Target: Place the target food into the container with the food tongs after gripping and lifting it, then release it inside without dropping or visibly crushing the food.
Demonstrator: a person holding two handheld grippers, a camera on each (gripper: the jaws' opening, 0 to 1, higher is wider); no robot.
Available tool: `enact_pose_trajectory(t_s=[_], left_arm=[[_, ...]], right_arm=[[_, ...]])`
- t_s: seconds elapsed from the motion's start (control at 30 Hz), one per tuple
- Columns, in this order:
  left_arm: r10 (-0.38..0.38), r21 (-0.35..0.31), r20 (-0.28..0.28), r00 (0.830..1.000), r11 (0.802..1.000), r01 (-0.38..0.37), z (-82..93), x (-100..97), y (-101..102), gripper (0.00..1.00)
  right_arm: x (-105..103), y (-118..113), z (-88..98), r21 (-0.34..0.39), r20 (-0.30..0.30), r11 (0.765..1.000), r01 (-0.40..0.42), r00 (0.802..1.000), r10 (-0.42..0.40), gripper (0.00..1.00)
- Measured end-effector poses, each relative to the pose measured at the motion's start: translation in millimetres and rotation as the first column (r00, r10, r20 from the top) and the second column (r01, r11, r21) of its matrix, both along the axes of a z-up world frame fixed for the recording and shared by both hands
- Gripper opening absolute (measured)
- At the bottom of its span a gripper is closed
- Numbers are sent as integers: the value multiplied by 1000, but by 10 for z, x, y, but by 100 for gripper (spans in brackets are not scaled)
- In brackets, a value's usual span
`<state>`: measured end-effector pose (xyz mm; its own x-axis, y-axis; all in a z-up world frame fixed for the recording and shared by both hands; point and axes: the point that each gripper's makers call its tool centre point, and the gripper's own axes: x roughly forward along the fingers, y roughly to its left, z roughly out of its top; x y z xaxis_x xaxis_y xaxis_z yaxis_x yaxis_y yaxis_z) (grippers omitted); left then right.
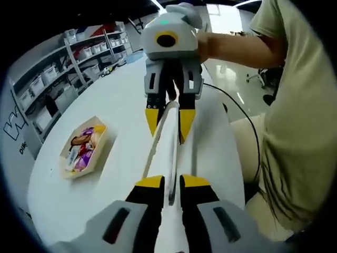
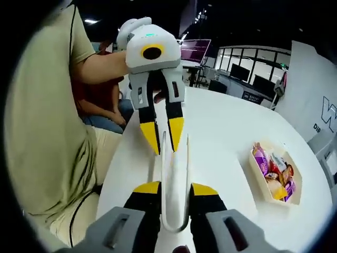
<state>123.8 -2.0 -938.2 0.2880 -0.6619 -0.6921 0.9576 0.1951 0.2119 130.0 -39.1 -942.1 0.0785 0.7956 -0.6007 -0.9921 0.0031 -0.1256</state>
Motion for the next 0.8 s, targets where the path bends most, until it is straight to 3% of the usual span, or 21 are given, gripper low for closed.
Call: enact_pose_trajectory(t_s=[0.43,0.6,0.8], left_arm=[[-38,40,-30,999,998,40,-18,-42,-25,2],[-20,0,-31,999,1000,20,67,7,-9,3],[-22,3,-36,999,1000,22,53,0,-26,3]], right_arm=[[11,-9,-44,18,4,1000,-8,1000,8,14],[28,-17,-6,50,-9,999,8,1000,-7,14],[49,-19,-28,37,14,999,-4,1000,4,14]])
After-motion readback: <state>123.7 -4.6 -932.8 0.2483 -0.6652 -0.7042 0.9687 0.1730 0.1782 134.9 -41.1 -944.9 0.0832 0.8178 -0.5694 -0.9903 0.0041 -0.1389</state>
